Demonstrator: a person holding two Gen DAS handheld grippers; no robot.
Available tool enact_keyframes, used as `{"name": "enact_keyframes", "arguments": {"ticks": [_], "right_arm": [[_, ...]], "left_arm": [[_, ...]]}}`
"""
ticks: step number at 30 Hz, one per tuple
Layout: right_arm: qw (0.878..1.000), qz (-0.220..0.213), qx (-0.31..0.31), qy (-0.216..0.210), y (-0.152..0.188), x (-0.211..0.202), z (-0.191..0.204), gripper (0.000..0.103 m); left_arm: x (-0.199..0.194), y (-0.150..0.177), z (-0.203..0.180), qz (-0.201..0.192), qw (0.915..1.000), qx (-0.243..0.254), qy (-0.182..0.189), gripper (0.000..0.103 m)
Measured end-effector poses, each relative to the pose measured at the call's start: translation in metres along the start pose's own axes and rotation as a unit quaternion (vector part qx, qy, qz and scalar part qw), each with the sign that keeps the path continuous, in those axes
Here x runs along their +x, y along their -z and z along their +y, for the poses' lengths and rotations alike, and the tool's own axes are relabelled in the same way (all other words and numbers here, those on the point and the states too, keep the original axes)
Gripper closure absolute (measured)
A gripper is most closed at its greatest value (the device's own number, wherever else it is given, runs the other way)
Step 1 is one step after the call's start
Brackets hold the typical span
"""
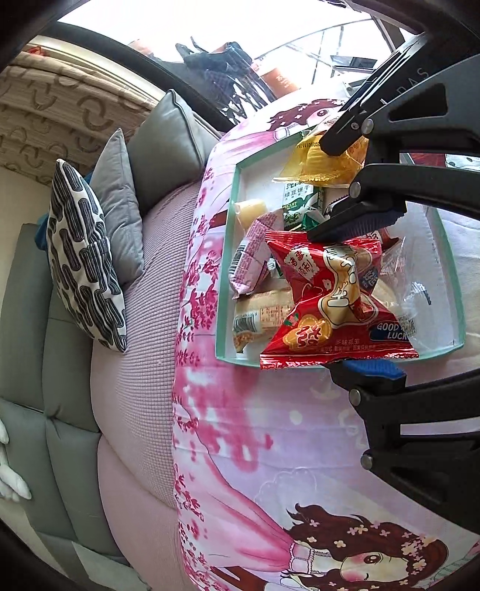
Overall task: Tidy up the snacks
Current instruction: 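Carry the bread pack and red candy pack over into the tray, then lower both packs onto the tray snacks and open both tools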
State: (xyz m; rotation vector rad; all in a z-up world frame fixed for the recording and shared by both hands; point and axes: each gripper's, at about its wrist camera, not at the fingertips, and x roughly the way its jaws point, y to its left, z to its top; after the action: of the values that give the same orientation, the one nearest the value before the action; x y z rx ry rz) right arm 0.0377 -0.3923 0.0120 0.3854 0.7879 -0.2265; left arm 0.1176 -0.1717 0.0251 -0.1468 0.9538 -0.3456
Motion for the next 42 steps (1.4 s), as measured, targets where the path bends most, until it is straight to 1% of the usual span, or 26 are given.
{"name": "enact_keyframes", "arguments": {"ticks": [7,11,20,23,25,27,30,32,34,37,42], "right_arm": [[1.0,-0.003,-0.014,0.0,0.002,0.005,0.003,0.037],[1.0,-0.002,-0.026,0.01,0.003,0.008,0.005,0.037],[0.999,0.001,-0.036,0.006,0.003,0.009,0.006,0.035],[0.999,0.002,-0.037,0.005,0.003,0.008,0.005,0.035],[0.999,0.002,-0.038,0.005,0.003,0.008,0.006,0.035],[0.999,0.003,-0.04,0.005,0.004,0.007,0.006,0.035],[0.999,0.004,-0.045,0.006,0.005,0.007,0.007,0.035],[0.999,0.005,-0.048,0.009,0.006,0.007,0.008,0.035],[0.999,0.007,-0.053,0.009,0.006,0.007,0.01,0.034],[0.998,0.011,-0.064,0.009,0.008,0.008,0.014,0.033],[0.997,0.016,-0.079,0.007,0.01,0.008,0.018,0.028]], "left_arm": [[0.011,0.003,-0.007,0.006,0.9999,0.009,-0.006,0.046],[0.015,0.002,-0.009,0.004,0.9999,0.01,-0.009,0.046],[0.018,0.001,-0.006,0.008,0.9999,-0.011,0.002,0.045],[0.019,0.001,-0.002,0.016,0.9994,-0.026,0.015,0.043],[0.019,0.001,-0.001,0.018,0.9992,-0.033,0.013,0.037],[0.017,0.002,0.001,0.018,0.9991,-0.036,0.011,0.034],[0.014,0.002,0.004,0.018,0.9989,-0.04,0.015,0.033],[0.012,0.003,0.005,0.019,0.9988,-0.043,0.014,0.03],[0.01,0.004,0.007,0.019,0.9985,-0.047,0.022,0.023],[0.006,0.005,0.007,0.018,0.9982,-0.047,0.031,0.021],[-0.003,0.007,0.007,0.011,0.9987,-0.043,0.025,0.021]]}}
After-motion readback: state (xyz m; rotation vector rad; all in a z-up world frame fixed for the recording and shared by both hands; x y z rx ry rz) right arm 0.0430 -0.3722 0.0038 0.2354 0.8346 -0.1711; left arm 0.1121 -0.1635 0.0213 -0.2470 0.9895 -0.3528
